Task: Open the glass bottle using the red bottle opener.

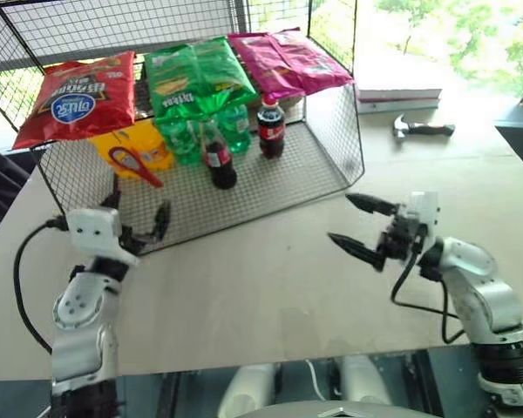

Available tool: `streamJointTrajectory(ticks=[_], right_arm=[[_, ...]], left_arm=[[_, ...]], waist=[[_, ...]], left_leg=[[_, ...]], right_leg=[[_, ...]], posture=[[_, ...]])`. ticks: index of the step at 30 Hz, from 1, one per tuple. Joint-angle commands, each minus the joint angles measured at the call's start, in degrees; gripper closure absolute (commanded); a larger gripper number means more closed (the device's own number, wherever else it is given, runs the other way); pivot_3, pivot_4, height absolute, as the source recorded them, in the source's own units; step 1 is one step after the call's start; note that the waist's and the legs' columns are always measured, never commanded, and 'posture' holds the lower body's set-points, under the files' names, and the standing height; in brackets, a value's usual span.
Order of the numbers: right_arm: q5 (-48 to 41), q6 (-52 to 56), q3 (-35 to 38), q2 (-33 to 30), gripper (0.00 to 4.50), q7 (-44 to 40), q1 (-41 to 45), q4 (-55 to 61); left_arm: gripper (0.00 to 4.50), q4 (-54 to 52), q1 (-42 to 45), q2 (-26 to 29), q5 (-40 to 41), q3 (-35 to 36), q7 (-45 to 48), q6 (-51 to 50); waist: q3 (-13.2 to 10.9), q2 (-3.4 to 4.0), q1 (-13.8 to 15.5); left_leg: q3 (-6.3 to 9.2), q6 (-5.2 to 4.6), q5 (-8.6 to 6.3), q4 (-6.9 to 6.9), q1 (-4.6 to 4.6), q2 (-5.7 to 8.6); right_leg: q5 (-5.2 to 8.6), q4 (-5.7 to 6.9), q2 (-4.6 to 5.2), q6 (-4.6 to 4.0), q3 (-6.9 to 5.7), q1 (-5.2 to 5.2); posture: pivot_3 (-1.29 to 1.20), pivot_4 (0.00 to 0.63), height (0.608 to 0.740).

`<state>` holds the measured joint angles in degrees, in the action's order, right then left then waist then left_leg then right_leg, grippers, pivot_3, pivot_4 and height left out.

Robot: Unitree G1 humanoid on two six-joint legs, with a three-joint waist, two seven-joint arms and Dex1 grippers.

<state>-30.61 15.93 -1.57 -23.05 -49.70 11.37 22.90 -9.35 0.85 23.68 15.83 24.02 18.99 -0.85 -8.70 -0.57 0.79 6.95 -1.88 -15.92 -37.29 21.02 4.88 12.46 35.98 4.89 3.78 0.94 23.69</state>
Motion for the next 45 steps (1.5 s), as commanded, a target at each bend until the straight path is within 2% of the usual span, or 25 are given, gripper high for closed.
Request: streamJointTrajectory(ticks=[1, 19, 22, 24, 25, 27, 28, 29, 31, 36, 45], right_arm=[[0.07, 1.51, -0.40, 0.25, 0.06, 3.94, 0.06, 5.25], [0.90, 3.13, -2.52, -0.08, 0.06, 10.08, -2.26, 11.00], [0.88, 2.91, -2.40, -0.18, 0.00, 10.30, -2.32, 10.86], [0.92, 2.73, -2.28, -0.24, 0.00, 10.35, -2.34, 10.68], [1.03, 2.62, -2.22, -0.27, 0.00, 10.39, -2.30, 10.51], [1.08, 2.50, -2.10, -0.28, 0.00, 10.43, -2.24, 10.21], [1.01, 2.49, -2.03, -0.20, 0.00, 10.54, -2.30, 10.03], [0.92, 2.48, -1.98, -0.13, 0.00, 10.60, -2.38, 9.85], [0.91, 2.37, -1.96, -0.12, 0.00, 10.56, -2.62, 9.60], [0.84, 2.17, -1.71, -0.20, 0.00, 10.26, -2.40, 8.76], [0.93, 1.57, -2.11, 0.05, 0.00, 9.85, -1.96, 7.68]], left_arm=[[0.00, 0.53, 1.69, 0.51, -1.01, 0.76, -1.97, 0.78], [0.00, 10.31, 13.55, 1.69, -2.07, -0.63, -2.88, 3.18], [0.88, 10.87, 14.03, 1.40, -1.15, -1.10, -1.80, 3.90], [1.84, 10.83, 13.90, 1.22, -0.85, -1.38, -1.54, 3.96], [2.03, 10.83, 13.73, 1.09, -0.79, -1.36, -1.48, 4.00], [2.85, 10.85, 13.44, 0.78, -0.35, -1.09, -1.44, 3.76], [3.08, 10.84, 13.37, 0.62, 0.26, -0.83, -1.34, 3.46], [3.64, 10.80, 13.33, 0.50, 0.87, -0.61, -1.31, 3.16], [4.48, 10.58, 13.21, 0.30, 2.16, -0.20, -1.43, 2.45], [4.48, 8.84, 12.92, -0.95, 8.28, 1.02, -1.19, -1.36], [4.48, -1.76, 11.58, -5.63, 37.48, 5.57, 2.00, -16.90]], waist=[[0.02, -0.03, 0.00], [0.02, -0.08, -0.12], [0.02, -0.08, -0.10], [0.02, -0.08, -0.11], [0.02, -0.08, -0.13], [0.02, -0.08, -0.13], [0.02, -0.08, -0.13], [0.02, -0.08, -0.13], [0.02, -0.08, -0.12], [0.03, -0.09, -0.13], [0.02, -0.10, -0.14]], left_leg=[[-0.01, -0.01, -0.01, 0.00, -0.01, 0.06], [0.01, -0.02, 0.00, -0.01, 0.00, 0.05], [0.02, -0.01, 0.00, -0.01, 0.00, 0.05], [0.01, -0.01, 0.00, -0.01, 0.00, 0.05], [0.01, -0.01, 0.00, -0.01, -0.01, 0.05], [0.01, -0.01, 0.00, -0.01, -0.01, 0.05], [0.02, -0.01, 0.00, -0.01, 0.00, 0.05], [0.02, -0.01, 0.00, -0.01, 0.00, 0.05], [0.01, -0.01, 0.00, -0.01, 0.00, 0.05], [0.01, -0.02, 0.00, -0.02, -0.01, 0.05], [0.02, -0.02, 0.00, -0.05, 0.00, 0.04]], right_leg=[[0.00, -0.02, -0.07, 0.01, 0.00, 0.00], [-0.03, -0.01, -0.18, 0.05, 0.00, 0.01], [-0.03, -0.01, -0.18, 0.05, 0.00, 0.01], [-0.03, -0.01, -0.18, 0.05, 0.00, 0.01], [-0.03, -0.01, -0.18, 0.05, 0.00, 0.01], [-0.03, -0.01, -0.18, 0.05, 0.00, 0.01], [-0.03, -0.01, -0.18, 0.05, 0.00, 0.01], [-0.03, -0.01, -0.18, 0.05, 0.00, 0.01], [-0.03, -0.01, -0.18, 0.05, 0.00, 0.01], [-0.03, 0.00, -0.18, 0.05, 0.01, 0.01], [-0.03, 0.01, -0.18, 0.05, 0.01, 0.00]], posture=[[0.00, 0.150, 0.740], [0.00, 0.150, 0.740], [0.00, 0.150, 0.740], [0.00, 0.150, 0.740], [0.00, 0.150, 0.740], [0.00, 0.150, 0.740], [0.00, 0.150, 0.740], [0.00, 0.150, 0.740], [0.00, 0.150, 0.740], [0.00, 0.150, 0.740], [0.00, 0.150, 0.740]])
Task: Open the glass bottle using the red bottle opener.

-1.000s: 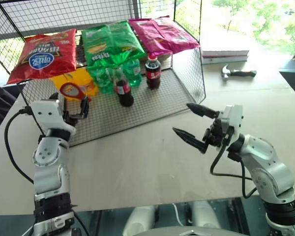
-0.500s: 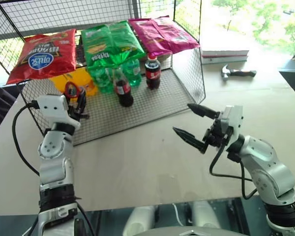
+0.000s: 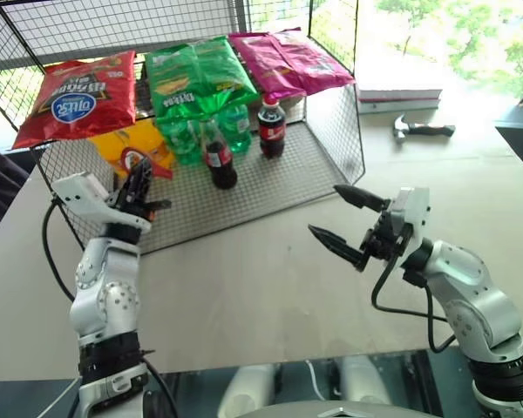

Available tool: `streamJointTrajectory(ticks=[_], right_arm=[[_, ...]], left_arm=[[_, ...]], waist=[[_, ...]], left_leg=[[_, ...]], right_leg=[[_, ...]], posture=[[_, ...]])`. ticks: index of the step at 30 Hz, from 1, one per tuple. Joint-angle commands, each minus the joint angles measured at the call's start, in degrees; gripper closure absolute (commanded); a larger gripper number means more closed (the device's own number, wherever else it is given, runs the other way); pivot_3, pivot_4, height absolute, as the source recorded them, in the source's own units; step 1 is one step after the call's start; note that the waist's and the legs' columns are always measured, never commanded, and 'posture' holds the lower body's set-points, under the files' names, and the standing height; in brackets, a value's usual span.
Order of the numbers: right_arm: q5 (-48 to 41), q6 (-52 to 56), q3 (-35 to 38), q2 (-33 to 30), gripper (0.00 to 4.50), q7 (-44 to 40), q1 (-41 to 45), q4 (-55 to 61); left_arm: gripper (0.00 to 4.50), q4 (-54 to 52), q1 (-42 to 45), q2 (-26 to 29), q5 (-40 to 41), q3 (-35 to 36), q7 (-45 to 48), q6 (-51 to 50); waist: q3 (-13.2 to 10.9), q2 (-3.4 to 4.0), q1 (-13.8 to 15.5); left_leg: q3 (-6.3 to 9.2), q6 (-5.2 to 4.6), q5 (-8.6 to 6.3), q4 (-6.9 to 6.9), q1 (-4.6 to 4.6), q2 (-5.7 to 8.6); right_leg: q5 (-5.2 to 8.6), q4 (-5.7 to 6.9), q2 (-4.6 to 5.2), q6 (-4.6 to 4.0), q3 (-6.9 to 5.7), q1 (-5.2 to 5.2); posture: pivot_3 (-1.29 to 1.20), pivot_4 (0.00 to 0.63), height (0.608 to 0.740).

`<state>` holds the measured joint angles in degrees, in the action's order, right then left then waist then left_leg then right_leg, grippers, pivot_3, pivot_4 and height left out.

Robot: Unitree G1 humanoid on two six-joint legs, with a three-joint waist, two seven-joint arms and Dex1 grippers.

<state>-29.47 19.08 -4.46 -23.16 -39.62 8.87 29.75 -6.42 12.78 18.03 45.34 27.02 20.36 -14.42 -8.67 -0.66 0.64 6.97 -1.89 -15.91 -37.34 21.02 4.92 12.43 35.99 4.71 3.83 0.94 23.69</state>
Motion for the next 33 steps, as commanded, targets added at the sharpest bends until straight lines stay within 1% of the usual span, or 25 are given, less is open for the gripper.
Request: streamJointTrajectory(ticks=[1, 6, 9, 12, 14, 16, 19, 21, 23, 26, 28, 33], right_arm=[[-0.17, -1.66, 0.73, 0.19, 0.00, -0.26, 0.66, 0.64], [-0.12, -2.04, 0.78, 0.37, 0.00, -0.08, 0.76, -0.11], [0.86, -1.81, 0.41, 0.74, 0.00, 1.00, 1.13, -0.60], [1.16, 3.54, -0.26, 1.15, 0.00, 4.79, 2.43, -0.58], [0.53, 8.95, -1.06, 0.60, 0.00, 6.55, 3.51, -0.24], [-1.98, 16.85, -2.02, -1.21, 0.00, 6.88, 5.30, 0.96], [-6.63, 26.20, -2.48, -2.22, 0.00, 7.08, 8.94, 1.56], [-12.18, 30.75, -1.21, -0.68, 0.00, 6.31, 11.01, 0.20], [-18.05, 35.89, -0.36, -0.67, 0.00, 4.10, 12.34, -1.26], [-23.09, 42.07, -1.54, -3.29, 0.00, -0.23, 14.13, -2.90], [-26.33, 45.13, -2.07, -3.68, 0.00, -2.04, 15.51, -3.66], [-34.22, 50.20, -0.67, 1.00, 0.00, -0.01, 19.44, -6.03]], left_arm=[[4.48, -5.05, -0.37, 0.04, 9.48, 2.91, 0.40, -4.18], [4.48, -6.96, 0.05, 0.30, 17.60, 4.23, -1.19, -8.45], [4.48, -8.07, -0.92, 0.82, 22.37, 3.43, -0.55, -12.34], [4.48, -9.69, -1.98, 1.16, 28.58, 1.47, 0.71, -17.64], [4.48, -10.83, -2.64, 2.34, 31.82, -1.67, 2.88, -22.56], [4.48, -11.07, -2.96, 4.01, 34.80, -4.92, 5.18, -27.80], [4.48, -10.21, -2.38, 6.10, 36.05, -7.91, 7.98, -31.96], [4.48, -9.54, -1.61, 7.41, 36.47, -9.85, 10.14, -34.70], [4.48, -8.72, -0.69, 8.77, 36.68, -11.86, 12.40, -37.50], [4.48, -7.63, 0.75, 10.77, 35.19, -14.76, 16.01, -40.56], [4.48, -6.88, 1.65, 11.19, 34.46, -15.84, 17.51, -41.48], [4.48, -5.12, 3.28, 10.66, 33.03, -17.04, 19.79, -42.29]], waist=[[0.00, 0.00, -0.02], [0.00, 0.00, 0.00], [0.00, 0.00, 0.00], [0.00, 0.00, -0.01], [0.00, 0.00, 0.03], [0.00, 0.00, 0.04], [0.00, 0.01, -0.04], [-0.01, 0.01, -0.43], [-0.01, 0.01, -0.68], [-0.01, 0.01, -0.76], [-0.01, 0.01, -0.87], [-0.01, 0.01, -1.45]], left_leg=[[0.00, 0.00, 0.00, 0.00, 0.00, 0.00], [-0.01, 0.01, 0.01, -0.02, -0.02, -0.01], [-0.02, 0.01, 0.01, -0.04, -0.02, -0.01], [-0.02, 0.01, 0.01, -0.04, -0.02, -0.01], [-0.02, 0.01, 0.01, -0.04, -0.02, -0.01], [-0.01, 0.02, 0.01, -0.05, -0.02, -0.01], [-0.03, 0.01, 0.01, -0.06, -0.02, 0.00], [-0.05, 0.01, 0.01, -0.04, -0.01, -0.03], [-0.04, 0.01, 0.01, -0.02, -0.01, -0.08], [-0.03, 0.01, 0.01, 0.00, 0.00, -0.06], [-0.06, -0.01, 0.01, 0.00, 0.01, -0.03], [-0.04, 0.00, 0.01, 0.02, 0.02, -0.11]], right_leg=[[0.00, 0.01, -0.01, 0.00, 0.00, 0.00], [0.00, 0.03, -0.04, 0.00, 0.02, -0.01], [0.00, 0.03, -0.04, 0.00, 0.03, -0.01], [0.00, 0.03, -0.04, 0.00, 0.04, 0.00], [0.00, 0.04, -0.06, -0.01, 0.04, 0.00], [0.00, 0.06, -0.06, -0.01, 0.04, 0.00], [0.00, 0.07, -0.07, -0.02, 0.07, -0.01], [0.00, 0.08, -0.11, -0.04, 0.11, 0.01], [-0.01, 0.08, -0.14, -0.06, 0.09, 0.01], [0.00, 0.05, -0.12, -0.06, 0.09, 0.00], [-0.01, -0.01, -0.10, -0.06, 0.11, 0.00], [-0.01, 0.00, -0.13, -0.07, 0.12, 0.04]], posture=[[0.00, 0.150, 0.740], [0.00, 0.150, 0.740], [0.00, 0.150, 0.740], [0.00, 0.150, 0.740], [0.00, 0.150, 0.740], [0.00, 0.150, 0.740], [0.00, 0.150, 0.740], [0.00, 0.150, 0.740], [0.00, 0.150, 0.740], [0.00, 0.150, 0.740], [0.00, 0.150, 0.740], [0.00, 0.150, 0.740]])
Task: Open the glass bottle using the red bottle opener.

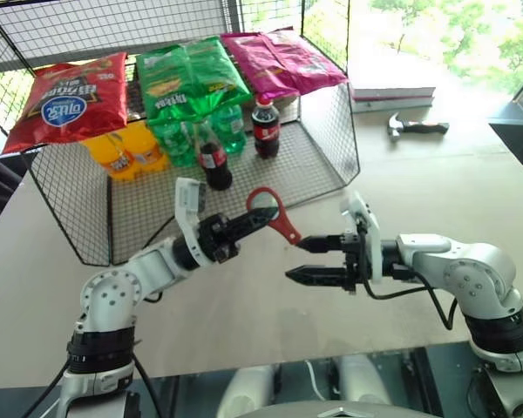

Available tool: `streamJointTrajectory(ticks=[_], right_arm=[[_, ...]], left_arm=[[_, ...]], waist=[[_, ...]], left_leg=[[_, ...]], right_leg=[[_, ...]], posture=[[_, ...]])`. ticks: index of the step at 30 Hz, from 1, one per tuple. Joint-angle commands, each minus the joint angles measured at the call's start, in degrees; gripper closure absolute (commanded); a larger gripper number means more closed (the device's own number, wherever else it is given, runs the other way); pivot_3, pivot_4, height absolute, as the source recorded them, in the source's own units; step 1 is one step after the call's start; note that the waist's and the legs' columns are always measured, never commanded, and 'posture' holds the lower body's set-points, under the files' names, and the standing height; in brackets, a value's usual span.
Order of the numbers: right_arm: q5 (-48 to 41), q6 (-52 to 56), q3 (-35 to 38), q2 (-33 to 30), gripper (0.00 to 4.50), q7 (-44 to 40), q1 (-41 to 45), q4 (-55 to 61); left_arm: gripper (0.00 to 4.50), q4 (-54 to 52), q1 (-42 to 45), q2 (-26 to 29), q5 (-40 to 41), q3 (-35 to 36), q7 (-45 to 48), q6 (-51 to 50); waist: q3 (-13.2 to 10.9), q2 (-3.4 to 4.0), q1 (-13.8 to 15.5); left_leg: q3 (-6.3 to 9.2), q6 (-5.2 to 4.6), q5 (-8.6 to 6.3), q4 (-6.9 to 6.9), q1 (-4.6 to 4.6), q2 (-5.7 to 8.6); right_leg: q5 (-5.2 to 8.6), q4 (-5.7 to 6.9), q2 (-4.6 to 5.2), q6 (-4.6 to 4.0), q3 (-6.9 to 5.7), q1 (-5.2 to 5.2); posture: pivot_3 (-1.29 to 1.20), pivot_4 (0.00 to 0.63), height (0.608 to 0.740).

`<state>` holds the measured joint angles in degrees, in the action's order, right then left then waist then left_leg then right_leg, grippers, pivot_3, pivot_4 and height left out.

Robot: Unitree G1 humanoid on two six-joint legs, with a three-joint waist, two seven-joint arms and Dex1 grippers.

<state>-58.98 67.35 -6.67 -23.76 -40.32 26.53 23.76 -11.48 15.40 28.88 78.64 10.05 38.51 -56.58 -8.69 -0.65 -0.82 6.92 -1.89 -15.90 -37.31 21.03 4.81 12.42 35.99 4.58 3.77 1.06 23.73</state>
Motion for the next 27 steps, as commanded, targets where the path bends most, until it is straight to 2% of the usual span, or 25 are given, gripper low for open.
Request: streamJointTrajectory(ticks=[1, 11, 21, 24, 25, 26, 27], right_arm=[[-5.80, 2.62, 1.59, 2.13, 0.00, 0.98, 2.28, -0.36], [-12.33, 5.54, 3.04, 4.18, 0.00, 3.28, 4.15, -2.18], [-12.81, 5.97, 2.22, 2.41, 0.00, 2.88, 4.41, -2.40], [-12.71, 5.81, 1.95, 1.77, 0.93, 2.60, 4.14, -2.14], [-12.74, 5.75, 1.90, 1.65, 1.32, 2.58, 4.07, -2.10], [-12.79, 5.70, 1.84, 1.54, 1.98, 2.56, 3.97, -2.04], [-12.78, 5.64, 1.79, 1.46, 2.26, 2.52, 3.90, -1.98]], left_arm=[[4.48, 0.03, 0.61, -0.33, -0.42, -0.16, 1.96, -0.22], [4.48, -0.81, -1.59, -0.35, -2.36, -0.70, 5.04, -0.79], [4.48, -1.47, -2.83, 0.17, -4.34, -1.57, 7.31, -1.03], [4.50, -1.37, -2.93, 0.25, -4.93, -1.62, 7.60, -0.91], [4.50, -1.37, -2.95, 0.33, -5.11, -1.67, 7.75, -0.93], [4.50, -1.41, -3.01, 0.47, -5.30, -1.77, 7.99, -1.02], [4.50, -1.45, -3.04, 0.59, -5.52, -1.88, 8.21, -1.12]], waist=[[0.00, 0.00, 0.02], [0.00, 0.00, 0.15], [0.00, 0.00, 0.14], [0.00, 0.00, 0.13], [0.00, 0.00, 0.14], [0.00, 0.00, 0.14], [0.00, 0.00, 0.14]], left_leg=[[0.01, 0.00, 0.00, 0.00, 0.00, -0.01], [0.01, -0.01, 0.00, 0.00, 0.08, 0.05], [0.01, -0.01, -0.01, 0.00, 0.09, 0.05], [0.01, -0.01, -0.01, 0.00, 0.10, 0.05], [0.01, -0.01, -0.01, 0.00, 0.10, 0.05], [0.01, -0.01, -0.01, 0.00, 0.10, 0.05], [0.01, -0.01, -0.01, 0.00, 0.10, 0.05]], right_leg=[[0.00, 0.00, 0.01, 0.00, -0.01, 0.00], [0.00, -0.02, 0.08, 0.00, -0.01, 0.06], [0.00, -0.02, 0.08, 0.00, -0.01, 0.06], [0.00, -0.02, 0.08, 0.00, -0.02, 0.06], [0.00, -0.02, 0.08, 0.01, -0.02, 0.06], [0.00, -0.02, 0.09, 0.00, -0.02, 0.07], [0.00, -0.02, 0.09, 0.01, -0.02, 0.07]], posture=[[0.00, 0.150, 0.740], [0.00, 0.150, 0.740], [0.00, 0.150, 0.740], [0.00, 0.150, 0.740], [0.00, 0.150, 0.740], [0.00, 0.150, 0.740], [0.00, 0.150, 0.740]])
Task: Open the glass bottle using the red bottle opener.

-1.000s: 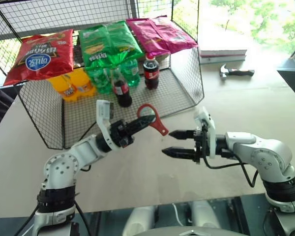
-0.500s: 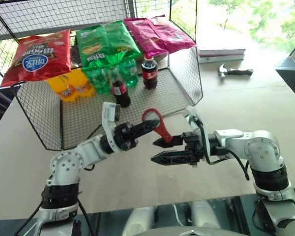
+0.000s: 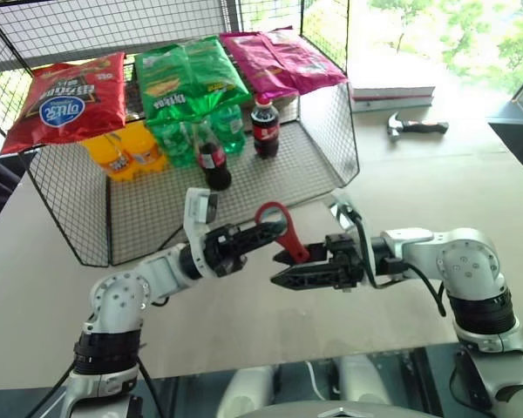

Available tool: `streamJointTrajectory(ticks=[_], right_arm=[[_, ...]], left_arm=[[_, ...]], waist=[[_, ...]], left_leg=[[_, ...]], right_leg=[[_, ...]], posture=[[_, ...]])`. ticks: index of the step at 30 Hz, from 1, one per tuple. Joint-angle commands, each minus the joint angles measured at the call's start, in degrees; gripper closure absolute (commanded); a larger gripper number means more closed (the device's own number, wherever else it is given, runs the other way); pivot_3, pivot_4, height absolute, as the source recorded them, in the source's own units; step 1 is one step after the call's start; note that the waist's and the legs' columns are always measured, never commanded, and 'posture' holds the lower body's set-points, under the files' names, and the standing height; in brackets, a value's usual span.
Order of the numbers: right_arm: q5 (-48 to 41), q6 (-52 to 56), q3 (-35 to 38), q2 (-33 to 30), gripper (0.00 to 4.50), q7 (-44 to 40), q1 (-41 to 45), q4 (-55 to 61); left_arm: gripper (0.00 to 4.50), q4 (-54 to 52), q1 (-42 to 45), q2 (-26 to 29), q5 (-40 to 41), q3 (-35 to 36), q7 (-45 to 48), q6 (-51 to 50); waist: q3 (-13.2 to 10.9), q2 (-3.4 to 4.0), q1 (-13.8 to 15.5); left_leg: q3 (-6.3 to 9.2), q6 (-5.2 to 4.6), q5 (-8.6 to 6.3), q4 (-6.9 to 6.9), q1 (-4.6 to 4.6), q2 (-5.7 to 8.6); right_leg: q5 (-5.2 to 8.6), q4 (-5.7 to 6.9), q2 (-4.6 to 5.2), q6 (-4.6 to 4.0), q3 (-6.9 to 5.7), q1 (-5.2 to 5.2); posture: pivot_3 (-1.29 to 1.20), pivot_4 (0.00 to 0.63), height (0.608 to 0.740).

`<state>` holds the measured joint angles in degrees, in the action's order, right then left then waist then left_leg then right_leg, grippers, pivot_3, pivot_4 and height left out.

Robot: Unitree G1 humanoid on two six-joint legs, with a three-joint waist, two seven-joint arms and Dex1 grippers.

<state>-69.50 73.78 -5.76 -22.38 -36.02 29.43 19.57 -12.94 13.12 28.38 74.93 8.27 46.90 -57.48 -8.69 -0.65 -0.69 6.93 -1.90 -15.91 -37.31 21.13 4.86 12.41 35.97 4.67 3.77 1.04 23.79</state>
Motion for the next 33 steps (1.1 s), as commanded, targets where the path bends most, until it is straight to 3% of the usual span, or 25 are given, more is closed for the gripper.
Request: streamJointTrajectory(ticks=[1, 5, 13, 14, 17, 24, 28, 31, 33], right_arm=[[-2.24, -0.82, 0.84, 0.02, 2.84, -1.80, 0.94, 2.20], [-1.98, -0.86, 0.53, -0.06, 4.47, -1.91, 0.59, 2.31], [0.45, -1.25, -0.72, -0.90, 4.47, -1.43, -0.86, 2.88], [1.63, -1.75, -1.06, -1.22, 4.50, -1.11, -1.35, 3.14], [4.53, -3.22, -1.26, -1.76, 4.50, -0.27, -2.81, 3.01], [9.82, -8.17, 2.89, -2.52, 4.50, 4.44, -7.67, 3.28], [12.97, -13.06, 7.09, -1.91, 4.50, 7.90, -10.43, 3.72], [17.52, -18.83, 10.23, 0.18, 4.50, 12.43, -11.15, 2.74], [20.20, -21.79, 11.20, 1.27, 4.50, 14.27, -11.34, 2.44]], left_arm=[[4.50, 0.04, -0.76, 1.17, -2.19, -0.27, 0.03, -0.25], [4.50, 0.07, -0.74, 1.42, -2.74, -0.62, 0.75, -0.48], [4.50, -0.69, -0.22, 2.48, -3.65, -1.24, 3.41, -0.19], [3.94, -1.22, -0.37, 2.57, -4.05, -1.17, 3.93, 0.36], [3.13, -1.78, -0.56, 2.82, -4.63, -0.55, 4.43, 1.05], [0.04, -2.97, -1.63, 2.73, -6.95, 3.93, 1.47, 5.40], [0.01, -5.63, -4.42, 1.76, -14.18, 5.98, 1.12, 14.38], [0.01, -4.60, -5.43, -0.85, -31.42, 3.19, -2.79, 30.67], [0.01, -2.71, -5.41, -2.84, -38.24, 2.20, -4.07, 38.36]], waist=[[0.00, 0.00, 0.01], [0.00, 0.00, 0.01], [-0.01, 0.01, 0.01], [-0.01, 0.01, 0.01], [-0.01, 0.01, 0.02], [-0.01, 0.01, 0.11], [-0.01, 0.01, 0.11], [-0.01, 0.01, 0.35], [-0.01, 0.00, 0.69]], left_leg=[[0.00, 0.00, 0.00, 0.00, 0.00, 0.00], [0.00, 0.00, 0.00, 0.00, 0.01, 0.00], [0.01, 0.00, 0.00, 0.01, 0.03, 0.00], [0.01, 0.00, 0.00, 0.01, 0.03, 0.00], [0.00, 0.00, 0.00, 0.01, 0.07, 0.00], [0.01, 0.00, 0.00, 0.01, 0.12, -0.01], [-0.01, 0.01, 0.00, 0.02, 0.11, 0.00], [-0.02, 0.01, 0.00, 0.05, 0.12, 0.01], [-0.05, 0.02, 0.01, 0.05, 0.11, 0.01]], right_leg=[[0.00, 0.00, 0.00, 0.00, 0.00, 0.00], [0.00, 0.00, 0.01, 0.00, 0.00, 0.00], [0.00, -0.01, 0.01, 0.00, -0.02, 0.02], [0.00, -0.02, 0.01, 0.00, -0.01, 0.02], [0.00, -0.01, 0.01, 0.00, -0.01, 0.07], [0.00, -0.02, 0.07, 0.00, -0.01, 0.11], [0.00, -0.02, 0.25, 0.00, -0.01, 0.11], [0.00, -0.06, 0.27, 0.00, -0.01, 0.11], [-0.01, -0.07, 0.27, 0.00, 0.00, 0.10]], posture=[[0.00, 0.150, 0.740], [0.00, 0.150, 0.740], [0.00, 0.150, 0.740], [0.00, 0.150, 0.740], [0.00, 0.150, 0.740], [0.00, 0.150, 0.740], [0.00, 0.150, 0.740], [0.00, 0.150, 0.740], [0.00, 0.150, 0.740]])
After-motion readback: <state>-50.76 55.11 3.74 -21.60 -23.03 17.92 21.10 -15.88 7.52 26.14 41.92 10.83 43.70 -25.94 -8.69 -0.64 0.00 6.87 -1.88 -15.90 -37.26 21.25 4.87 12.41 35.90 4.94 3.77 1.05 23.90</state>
